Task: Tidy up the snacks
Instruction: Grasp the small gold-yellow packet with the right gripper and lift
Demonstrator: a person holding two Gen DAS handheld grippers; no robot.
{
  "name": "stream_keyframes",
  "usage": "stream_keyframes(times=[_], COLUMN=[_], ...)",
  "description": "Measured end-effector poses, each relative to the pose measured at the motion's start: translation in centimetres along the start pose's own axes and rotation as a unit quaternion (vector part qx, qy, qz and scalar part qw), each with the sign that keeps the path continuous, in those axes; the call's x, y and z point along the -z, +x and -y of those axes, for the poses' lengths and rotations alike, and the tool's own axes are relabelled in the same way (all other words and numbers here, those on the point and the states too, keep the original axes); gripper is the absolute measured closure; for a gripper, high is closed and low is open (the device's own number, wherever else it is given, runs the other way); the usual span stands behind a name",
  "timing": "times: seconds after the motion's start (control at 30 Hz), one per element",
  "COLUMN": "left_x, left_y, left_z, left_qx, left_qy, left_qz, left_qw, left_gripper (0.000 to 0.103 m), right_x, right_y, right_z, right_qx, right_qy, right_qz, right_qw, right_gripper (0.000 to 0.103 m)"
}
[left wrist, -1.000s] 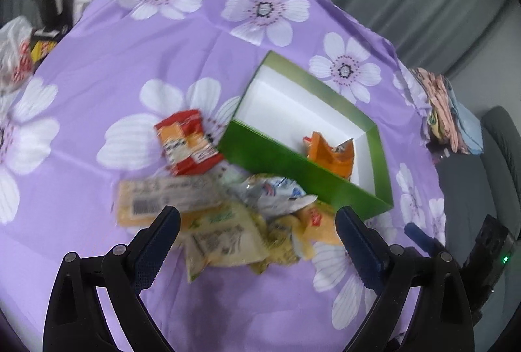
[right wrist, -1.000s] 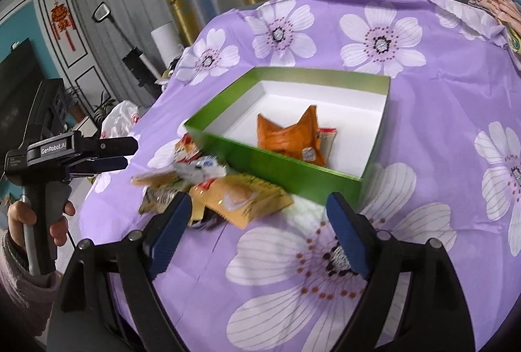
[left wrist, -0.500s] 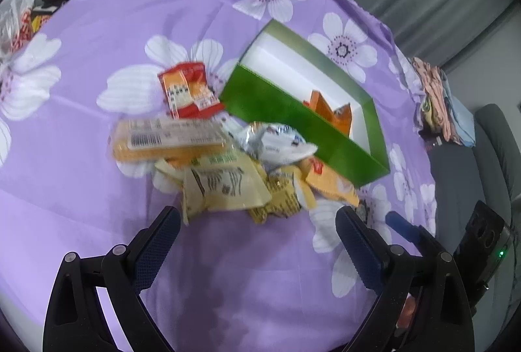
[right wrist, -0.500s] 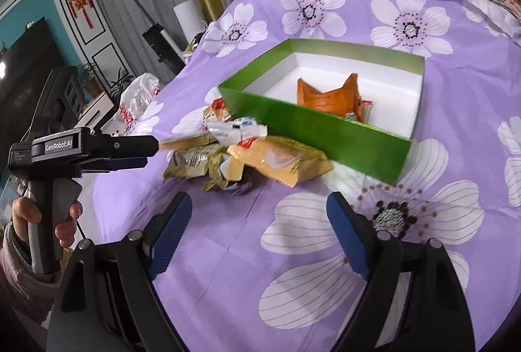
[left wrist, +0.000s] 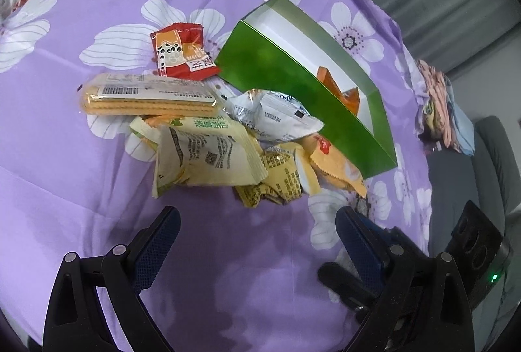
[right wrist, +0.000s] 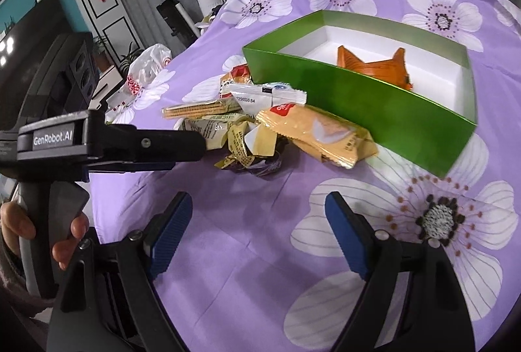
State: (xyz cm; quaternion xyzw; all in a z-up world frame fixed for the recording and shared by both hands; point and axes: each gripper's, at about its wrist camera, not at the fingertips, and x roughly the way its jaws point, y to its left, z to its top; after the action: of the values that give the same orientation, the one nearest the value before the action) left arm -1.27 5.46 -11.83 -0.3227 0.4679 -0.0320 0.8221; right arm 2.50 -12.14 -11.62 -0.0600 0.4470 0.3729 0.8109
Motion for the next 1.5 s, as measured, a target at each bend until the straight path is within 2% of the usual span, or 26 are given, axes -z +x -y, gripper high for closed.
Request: stream_keyframes(times=[0.27,0.67,0.73,0.87,0.9,0.97,1.1,1.2,1.3,1.5], left_x=[0.1,-0.8,-0.9,-1.1,-1.1,-1.3,-1.4,-1.5,-1.5,-0.6], left_y=[1.7,3.3,3.4,3.6,3.6,3.8,4.1,4.0,3.9,3.1], left_z=[0.1,0.2,0.4,0.4,0.4,0.3,0.5,0.4,0.6,0.5], left_qx=[-0.003,0.002,0.001,0.004,0.005,0.013,0.012,0.021,0.020,0.020], left_qy=[-0.001,-0.007,-0.005,-0.008,-0.009,-0.010,-0.004,-0.005,0.004,0.017], left_qz=[0.005,0.007,0.008,0.008,0.010,0.006,0.002,0.003,0.002,-0.006], left_qw=[1.0000,1.0000,1.0000,0.9999,0.9999,0.9998,0.9999,0.9998,0.9998,0.9996], left_gripper=[0.007,0.008,0.014,0.017,0.020,0.035,0.039,0.048,0.052,0.053], right_x=[-0.8,-2.3,-2.5,-2.6,-2.7,-2.6,-2.4,-2.3,-2.2,-1.5], right_y=[2.5,4.6,4.9,5.2,5.3,5.4,5.6,5.6,5.5,4.6], right_z=[-0.3,-0.1,-0.1,-0.2,-0.2,-0.1,0.0,-0.1,-0.2,-0.8], right_qx=[-0.006,-0.019,-0.021,-0.023,-0.023,-0.026,-0.032,-0.031,-0.035,-0.041], right_qy=[-0.027,-0.035,-0.038,-0.040,-0.040,-0.037,-0.033,-0.032,-0.033,-0.029], right_qz=[-0.013,-0.012,-0.014,-0.016,-0.017,-0.024,-0.032,-0.031,-0.031,-0.029], right_qw=[1.000,0.999,0.999,0.999,0.999,0.999,0.998,0.999,0.998,0.998], right_gripper=[0.034,0.039,0.041,0.046,0.048,0.055,0.062,0.067,0.071,0.073])
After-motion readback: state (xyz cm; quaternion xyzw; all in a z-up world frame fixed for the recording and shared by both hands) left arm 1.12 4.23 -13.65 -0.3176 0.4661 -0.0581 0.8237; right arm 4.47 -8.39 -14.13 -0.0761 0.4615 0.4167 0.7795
